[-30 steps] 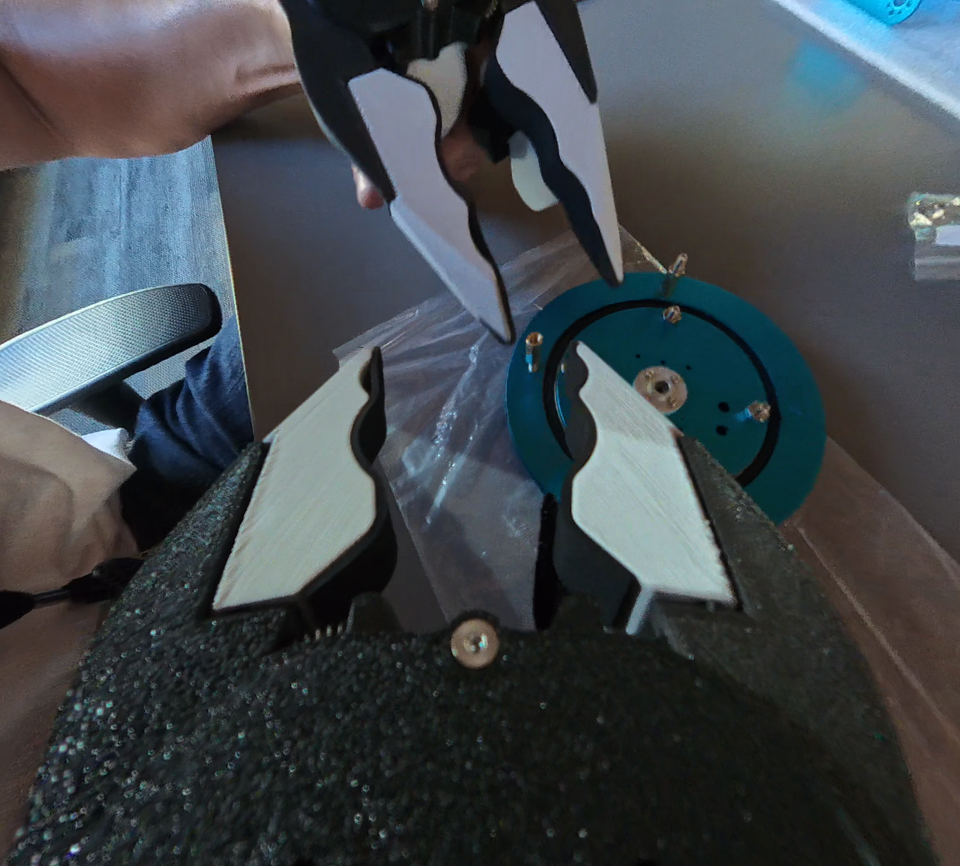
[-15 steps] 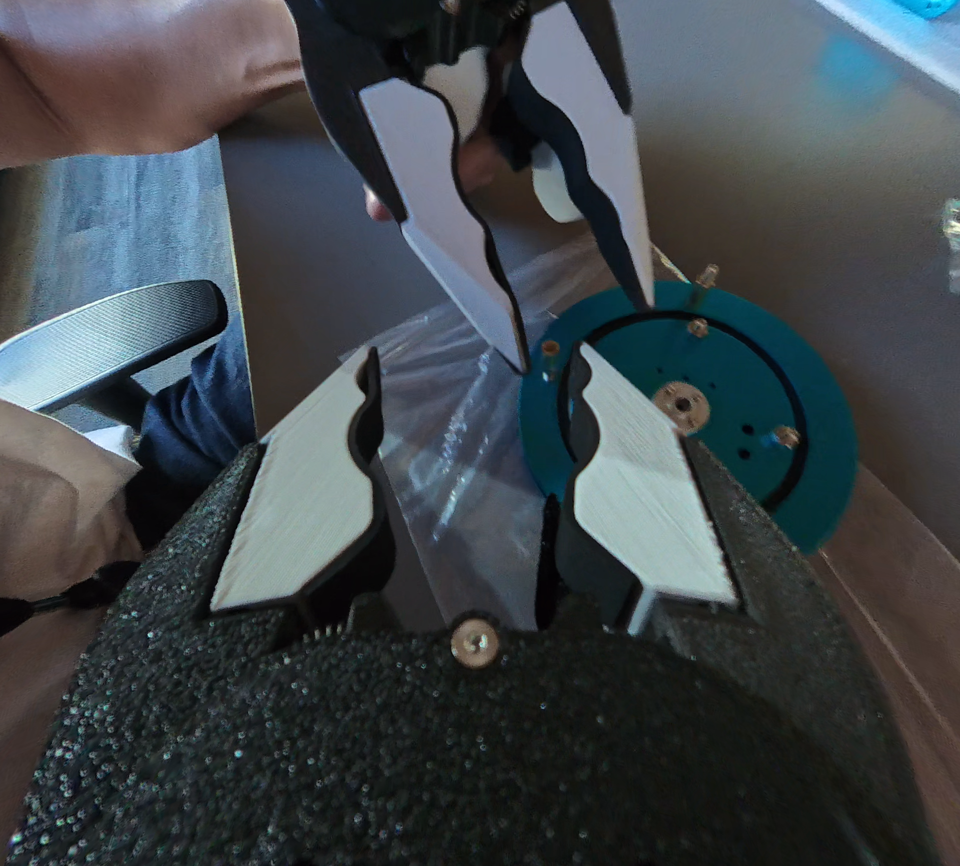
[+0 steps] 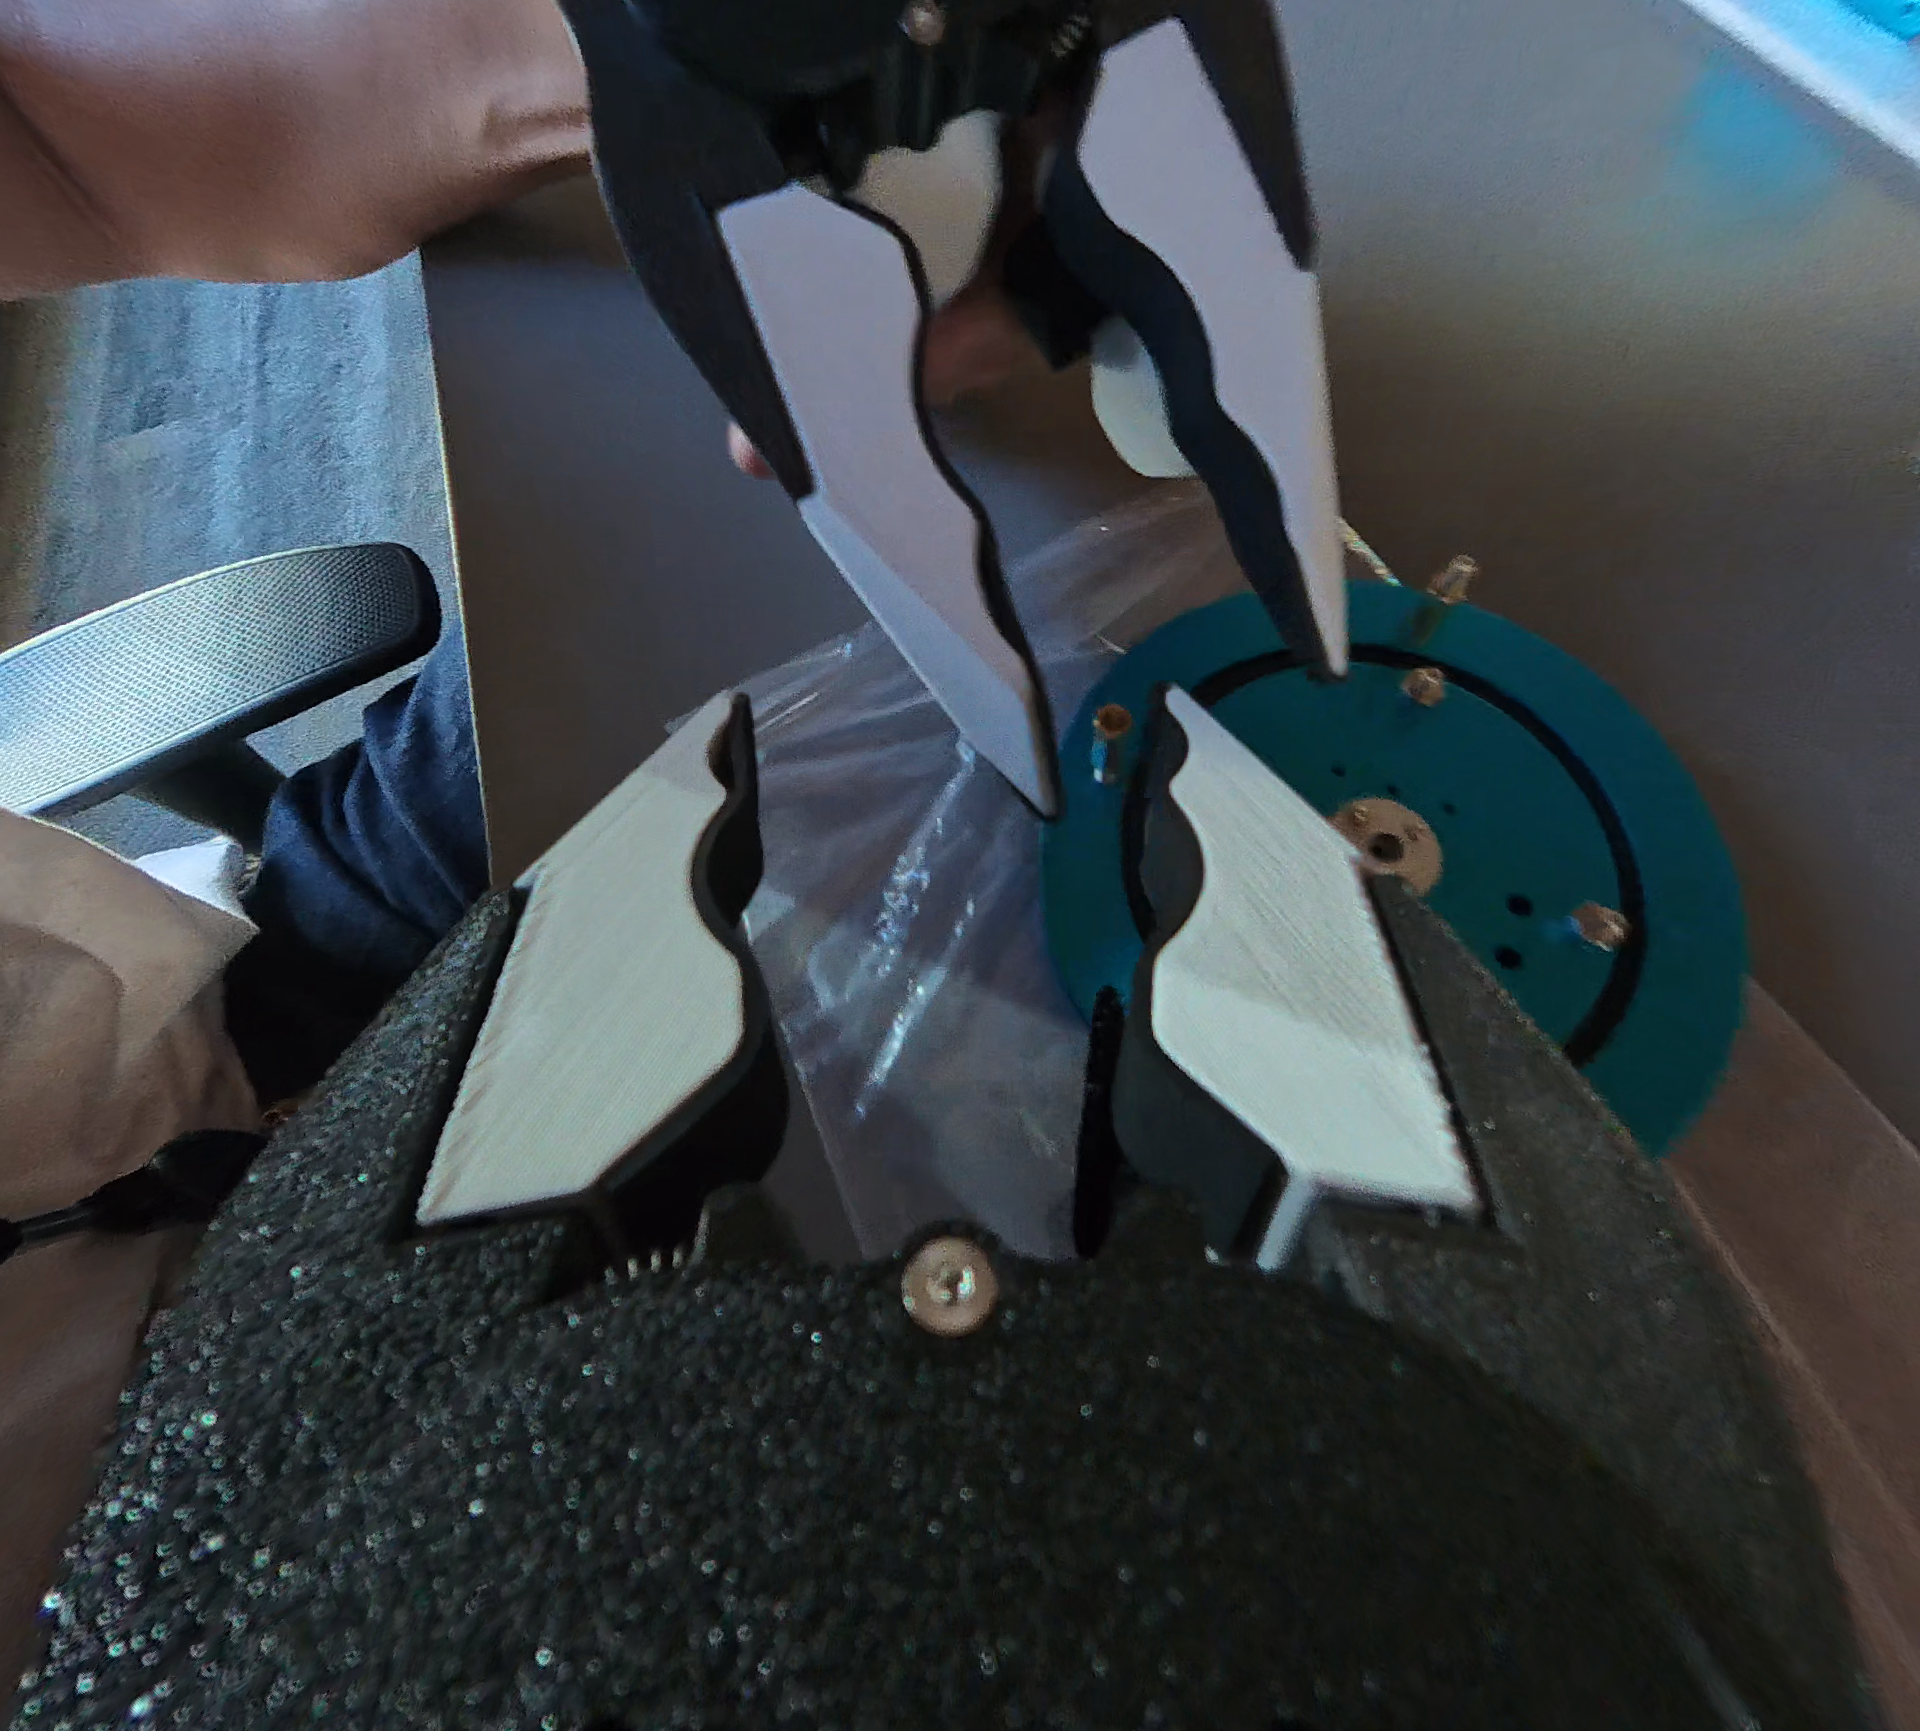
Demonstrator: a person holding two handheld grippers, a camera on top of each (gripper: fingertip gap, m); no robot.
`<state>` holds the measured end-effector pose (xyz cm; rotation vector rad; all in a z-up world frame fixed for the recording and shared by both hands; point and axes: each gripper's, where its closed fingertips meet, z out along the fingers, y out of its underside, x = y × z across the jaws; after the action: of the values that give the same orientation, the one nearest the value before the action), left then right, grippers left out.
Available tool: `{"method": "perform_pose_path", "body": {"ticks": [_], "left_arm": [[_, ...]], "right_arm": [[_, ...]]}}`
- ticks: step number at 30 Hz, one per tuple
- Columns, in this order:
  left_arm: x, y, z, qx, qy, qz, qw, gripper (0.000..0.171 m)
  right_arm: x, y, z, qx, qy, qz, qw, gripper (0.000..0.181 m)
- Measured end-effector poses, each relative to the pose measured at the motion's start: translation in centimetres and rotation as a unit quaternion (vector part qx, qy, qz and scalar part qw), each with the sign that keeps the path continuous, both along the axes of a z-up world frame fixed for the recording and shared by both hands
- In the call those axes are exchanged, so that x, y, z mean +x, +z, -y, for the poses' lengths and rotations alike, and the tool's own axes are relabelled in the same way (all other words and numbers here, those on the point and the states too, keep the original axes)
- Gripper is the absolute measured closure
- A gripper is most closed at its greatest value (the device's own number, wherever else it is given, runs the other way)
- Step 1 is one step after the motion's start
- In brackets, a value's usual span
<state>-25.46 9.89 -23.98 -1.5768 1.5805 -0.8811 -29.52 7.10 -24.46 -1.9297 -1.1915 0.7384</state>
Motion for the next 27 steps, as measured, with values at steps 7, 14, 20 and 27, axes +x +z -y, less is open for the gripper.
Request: {"method": "perform_pose_path", "body": {"ticks": [7, 14, 20, 27], "left_arm": [[-2.5, 0.6, -2.5, -0.013, 0.046, 0.014, 0.999, 0.124], [0.2, -0.2, -0.2, 0.002, 0.005, -0.004, 1.0, 0.123], [-2.2, -0.1, -2.4, -0.011, 0.046, 0.003, 0.999, 0.123], [-0.4, 0.4, -0.3, -0.008, 0.008, 0.011, 1.0, 0.123]], "right_arm": [[1.5, 1.2, 1.6, 0.0, -0.003, -0.012, 1.0, 0.115], [0.0, -0.2, 0.0, 0.007, -0.008, 0.021, 1.0, 0.105], [1.3, 0.0, 1.5, -0.008, -0.01, 0.007, 1.0, 0.111], [-0.1, 0.1, 0.1, 0.008, -0.013, 0.012, 1.0, 0.104]]}}
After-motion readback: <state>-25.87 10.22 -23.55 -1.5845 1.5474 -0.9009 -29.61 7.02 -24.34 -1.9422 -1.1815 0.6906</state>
